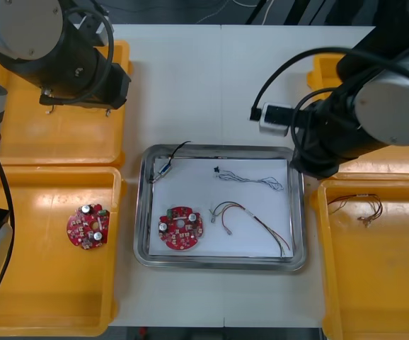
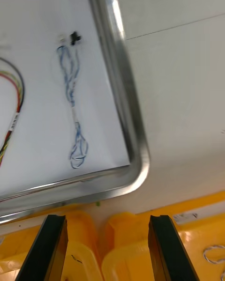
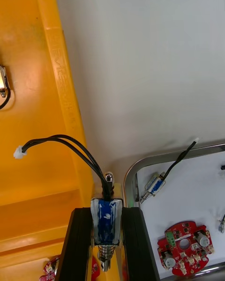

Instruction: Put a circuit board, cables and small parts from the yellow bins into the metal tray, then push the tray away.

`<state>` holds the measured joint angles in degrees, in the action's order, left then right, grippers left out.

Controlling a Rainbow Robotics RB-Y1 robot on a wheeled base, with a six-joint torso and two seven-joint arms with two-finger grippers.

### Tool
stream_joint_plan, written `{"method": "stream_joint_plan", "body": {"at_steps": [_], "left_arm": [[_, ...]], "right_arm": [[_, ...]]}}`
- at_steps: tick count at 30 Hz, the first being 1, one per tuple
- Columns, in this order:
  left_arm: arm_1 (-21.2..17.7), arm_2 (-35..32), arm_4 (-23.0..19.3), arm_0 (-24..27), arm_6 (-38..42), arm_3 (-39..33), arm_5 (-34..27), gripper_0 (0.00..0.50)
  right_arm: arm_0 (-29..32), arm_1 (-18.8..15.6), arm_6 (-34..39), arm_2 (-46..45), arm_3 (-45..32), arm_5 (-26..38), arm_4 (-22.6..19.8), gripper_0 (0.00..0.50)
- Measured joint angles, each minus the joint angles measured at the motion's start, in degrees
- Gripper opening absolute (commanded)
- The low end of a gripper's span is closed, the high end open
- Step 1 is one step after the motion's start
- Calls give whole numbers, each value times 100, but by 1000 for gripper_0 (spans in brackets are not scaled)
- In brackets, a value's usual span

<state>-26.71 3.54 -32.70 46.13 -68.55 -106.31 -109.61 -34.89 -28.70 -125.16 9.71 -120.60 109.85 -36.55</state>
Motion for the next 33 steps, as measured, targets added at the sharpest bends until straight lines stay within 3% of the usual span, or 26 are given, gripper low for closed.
{"method": "stream_joint_plan", "body": {"at_steps": [6, 10, 14, 25, 33], "left_arm": [[146, -1, 19, -1, 2, -36, 0, 0], [296, 0, 63, -2, 17, -79, -1, 0], [414, 113, 258, -3, 190, -107, -1, 0], [615, 1110, 475, -11, 1986, -118, -2, 0], [691, 1909, 636, -68, 2085, -119, -2, 0]], "right_arm": [[6, -79, 892, -824, -359, 1, -214, 500], [80, -315, 1166, -1082, -606, 1, -218, 500], [291, -596, 2081, -1349, -754, 1, -319, 500], [1216, -1267, 3444, -2453, -773, 2, -1157, 500], [1797, -1547, 4118, -3039, -778, 2, -1255, 500]]}}
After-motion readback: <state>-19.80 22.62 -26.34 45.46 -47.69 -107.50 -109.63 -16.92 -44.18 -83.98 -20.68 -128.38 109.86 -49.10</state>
